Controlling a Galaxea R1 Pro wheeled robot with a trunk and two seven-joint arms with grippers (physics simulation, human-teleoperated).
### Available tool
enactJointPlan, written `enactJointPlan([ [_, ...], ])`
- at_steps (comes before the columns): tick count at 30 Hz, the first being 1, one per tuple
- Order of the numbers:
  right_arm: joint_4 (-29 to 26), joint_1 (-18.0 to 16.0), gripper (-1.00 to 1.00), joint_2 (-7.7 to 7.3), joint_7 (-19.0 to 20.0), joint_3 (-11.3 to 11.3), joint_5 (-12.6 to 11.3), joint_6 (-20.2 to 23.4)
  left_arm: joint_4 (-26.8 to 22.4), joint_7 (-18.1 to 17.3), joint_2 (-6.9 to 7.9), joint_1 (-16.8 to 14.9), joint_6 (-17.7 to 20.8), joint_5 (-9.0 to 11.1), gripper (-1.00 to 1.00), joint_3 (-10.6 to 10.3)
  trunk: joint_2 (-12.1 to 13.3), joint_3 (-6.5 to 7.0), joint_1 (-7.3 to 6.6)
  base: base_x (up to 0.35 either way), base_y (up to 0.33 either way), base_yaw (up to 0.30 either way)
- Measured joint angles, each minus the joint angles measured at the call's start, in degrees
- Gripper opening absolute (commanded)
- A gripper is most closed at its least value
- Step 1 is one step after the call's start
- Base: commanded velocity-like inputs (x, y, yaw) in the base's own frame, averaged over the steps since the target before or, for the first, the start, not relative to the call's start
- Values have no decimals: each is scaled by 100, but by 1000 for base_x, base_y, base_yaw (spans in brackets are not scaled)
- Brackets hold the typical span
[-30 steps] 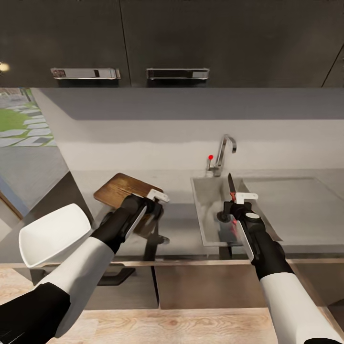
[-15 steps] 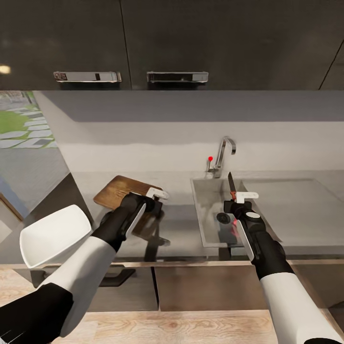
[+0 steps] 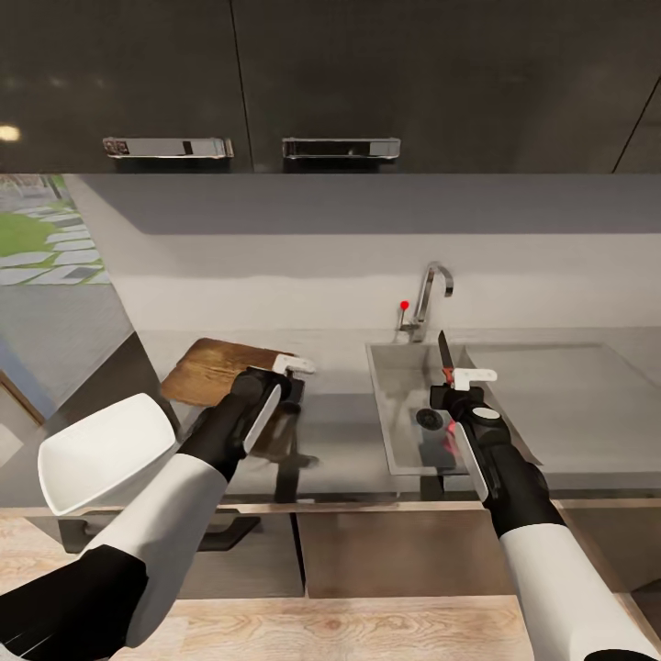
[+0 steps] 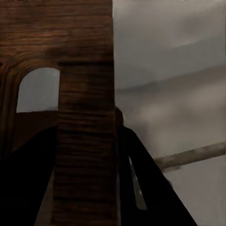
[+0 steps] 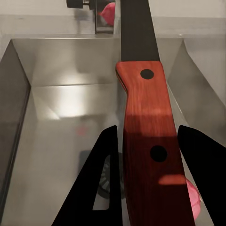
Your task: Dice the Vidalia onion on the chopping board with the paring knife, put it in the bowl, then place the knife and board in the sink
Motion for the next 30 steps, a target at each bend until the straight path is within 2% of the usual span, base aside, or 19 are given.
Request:
enactJointPlan([
  [3, -1, 0, -100, 0, 0, -1, -1, 0, 24, 333, -2, 0, -115, 649, -100, -2, 0, 0, 0, 0, 0, 0],
  [8, -1, 0, -100, 0, 0, 0, -2, 0, 85, 736, -1, 1, -322, 957, -100, -8, 0, 0, 0, 0, 0, 0],
  [10, -1, 0, -100, 0, 0, 0, -5, 0, 118, 900, -4, 0, -344, 969, -100, -9, 0, 0, 0, 0, 0, 0],
  [14, -1, 0, -100, 0, 0, -1, -5, 0, 132, 991, -6, 0, -370, 1011, -100, -11, 0, 0, 0, 0, 0, 0],
  [30, -1, 0, -100, 0, 0, -1, -4, 0, 143, 1014, -7, 0, -378, 1032, -100, -11, 0, 0, 0, 0, 0, 0],
])
